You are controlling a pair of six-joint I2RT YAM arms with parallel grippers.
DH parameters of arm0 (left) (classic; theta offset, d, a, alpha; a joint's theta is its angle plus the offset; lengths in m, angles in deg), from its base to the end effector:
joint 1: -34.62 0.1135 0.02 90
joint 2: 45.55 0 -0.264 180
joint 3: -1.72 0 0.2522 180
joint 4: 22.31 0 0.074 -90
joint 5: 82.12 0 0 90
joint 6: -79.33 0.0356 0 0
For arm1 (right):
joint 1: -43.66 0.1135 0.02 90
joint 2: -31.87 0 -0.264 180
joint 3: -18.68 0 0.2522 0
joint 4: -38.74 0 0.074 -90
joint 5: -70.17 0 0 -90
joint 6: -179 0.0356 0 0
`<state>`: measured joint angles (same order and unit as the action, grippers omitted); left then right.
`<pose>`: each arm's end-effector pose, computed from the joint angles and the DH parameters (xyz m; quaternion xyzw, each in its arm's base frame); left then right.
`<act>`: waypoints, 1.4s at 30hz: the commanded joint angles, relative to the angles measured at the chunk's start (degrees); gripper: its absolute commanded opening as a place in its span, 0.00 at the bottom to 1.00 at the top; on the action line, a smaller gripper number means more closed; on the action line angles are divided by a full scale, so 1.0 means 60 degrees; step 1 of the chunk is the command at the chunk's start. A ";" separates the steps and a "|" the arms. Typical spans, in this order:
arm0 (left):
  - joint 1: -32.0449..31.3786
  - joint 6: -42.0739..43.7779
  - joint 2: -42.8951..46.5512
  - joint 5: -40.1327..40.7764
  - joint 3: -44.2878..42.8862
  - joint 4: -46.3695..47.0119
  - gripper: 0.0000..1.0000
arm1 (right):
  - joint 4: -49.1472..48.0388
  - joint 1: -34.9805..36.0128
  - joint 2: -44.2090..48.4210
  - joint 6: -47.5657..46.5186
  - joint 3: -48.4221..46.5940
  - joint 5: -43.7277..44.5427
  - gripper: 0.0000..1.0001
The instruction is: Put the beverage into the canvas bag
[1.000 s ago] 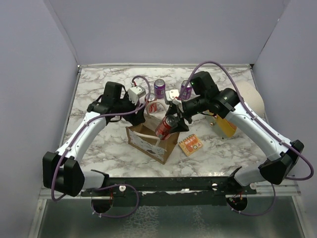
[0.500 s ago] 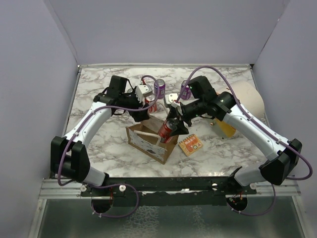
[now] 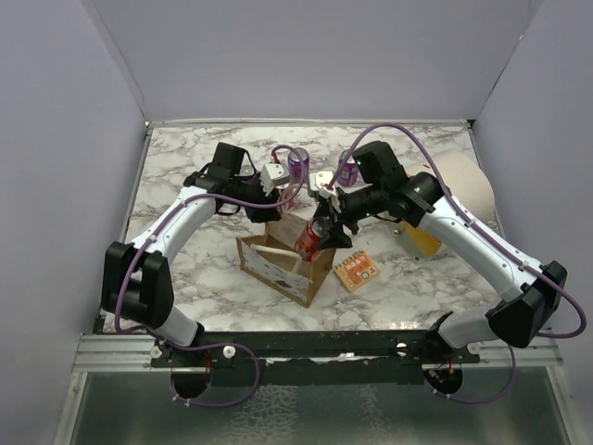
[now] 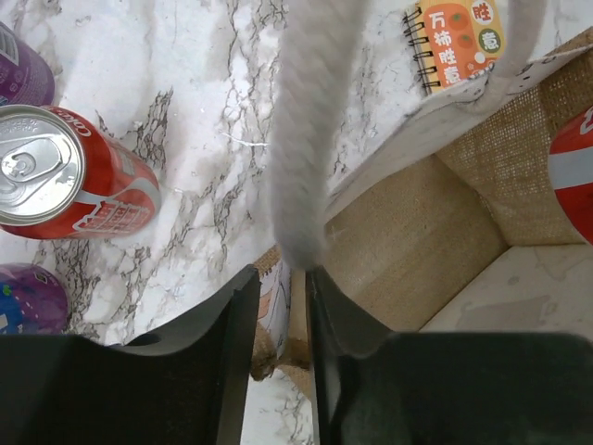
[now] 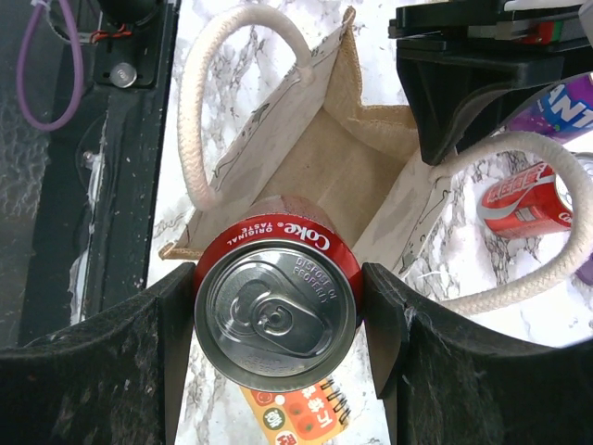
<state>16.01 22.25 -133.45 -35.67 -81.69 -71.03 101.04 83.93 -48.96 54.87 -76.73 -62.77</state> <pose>0.2969 -0.1259 0.2777 0.4885 0.7427 -0.3128 0.3346 0.2051 0.2055 0.3636 -0.6299 0.6116 0.3589 0.3169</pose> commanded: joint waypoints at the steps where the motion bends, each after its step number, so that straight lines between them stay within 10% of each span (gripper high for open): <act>1: -0.0061 -0.1528 0.0507 0.0086 0.0581 0.1422 0.22 | -0.0634 -0.0018 0.0606 0.0082 -0.0376 0.0262 0.13; 7: -0.0054 -0.3395 0.1349 0.0992 0.1492 0.2686 0.01 | -0.0697 -0.0018 0.0533 0.0005 -0.0633 0.0804 0.12; 18: -0.0061 -0.4908 0.2326 0.2090 0.2279 0.2884 0.00 | -0.0973 -0.0018 -0.0412 -0.0202 -0.1349 0.0901 0.12; 29: 0.0013 -0.3896 0.3013 0.2006 0.2324 0.2549 0.65 | -0.1634 -0.0005 -0.1336 0.0033 -0.1355 0.0329 0.12; 42: 0.0300 -0.3275 0.3487 0.2313 0.2406 0.1225 0.78 | -0.2910 0.0070 -0.0831 0.0810 0.0014 0.0465 0.11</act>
<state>17.63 0.13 -114.87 -22.44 -67.26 -59.49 90.96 84.11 -58.10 57.76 -77.98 -58.44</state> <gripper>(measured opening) 0.776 0.646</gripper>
